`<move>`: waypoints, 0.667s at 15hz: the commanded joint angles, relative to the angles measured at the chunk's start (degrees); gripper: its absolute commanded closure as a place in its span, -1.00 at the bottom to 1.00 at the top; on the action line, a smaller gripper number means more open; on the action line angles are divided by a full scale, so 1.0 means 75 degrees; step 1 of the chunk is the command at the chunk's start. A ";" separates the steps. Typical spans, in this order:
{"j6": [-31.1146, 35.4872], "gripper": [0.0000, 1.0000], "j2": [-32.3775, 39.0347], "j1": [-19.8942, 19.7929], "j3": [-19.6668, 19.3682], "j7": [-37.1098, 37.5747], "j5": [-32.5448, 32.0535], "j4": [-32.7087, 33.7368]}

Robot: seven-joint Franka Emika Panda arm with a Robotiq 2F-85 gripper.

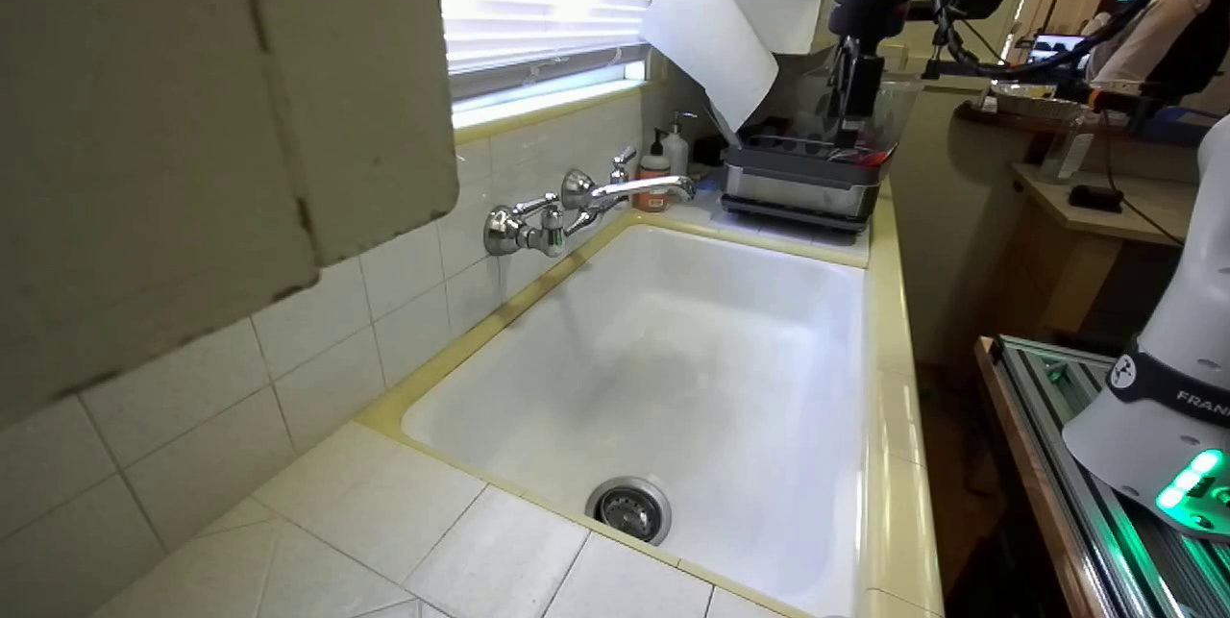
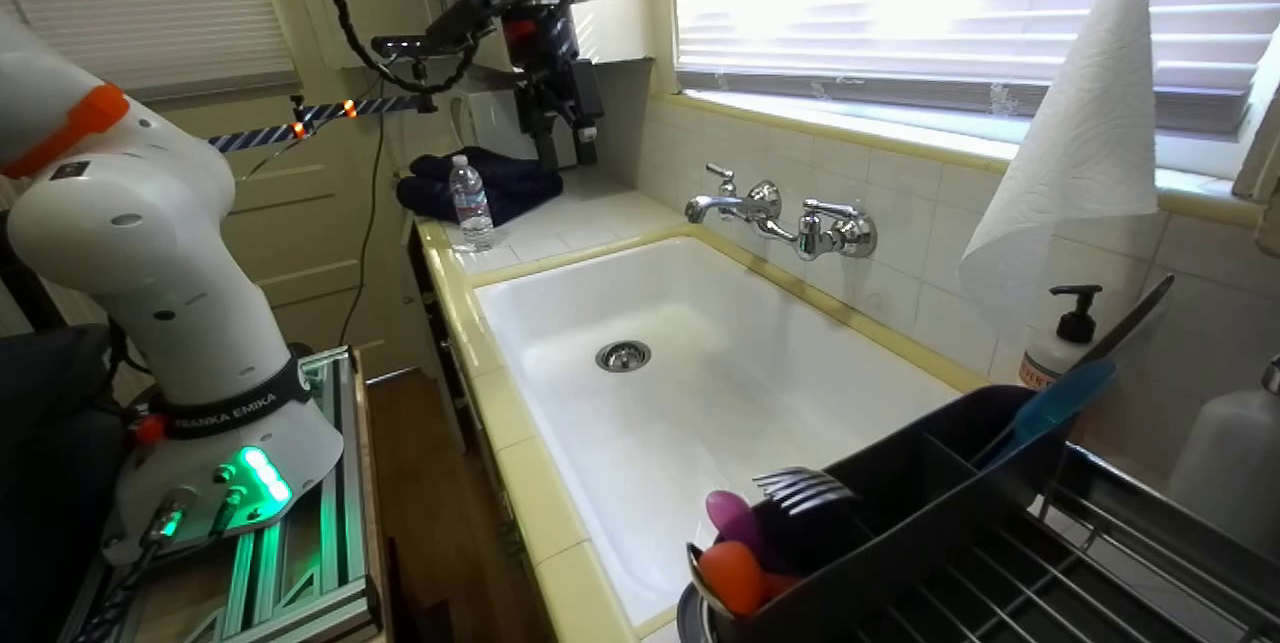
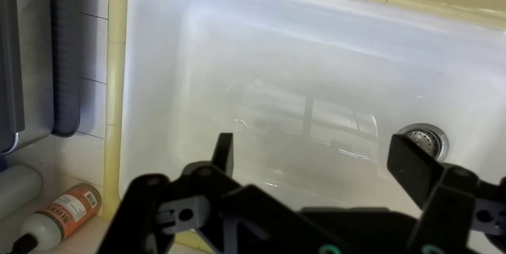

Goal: Turn the faucet head on the left slightly to the right and turn the faucet handle to the left

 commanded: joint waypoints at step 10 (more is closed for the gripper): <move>0.0998 -1.00 0.1239 0.0225 0.0045 0.1274 0.0974 0.0702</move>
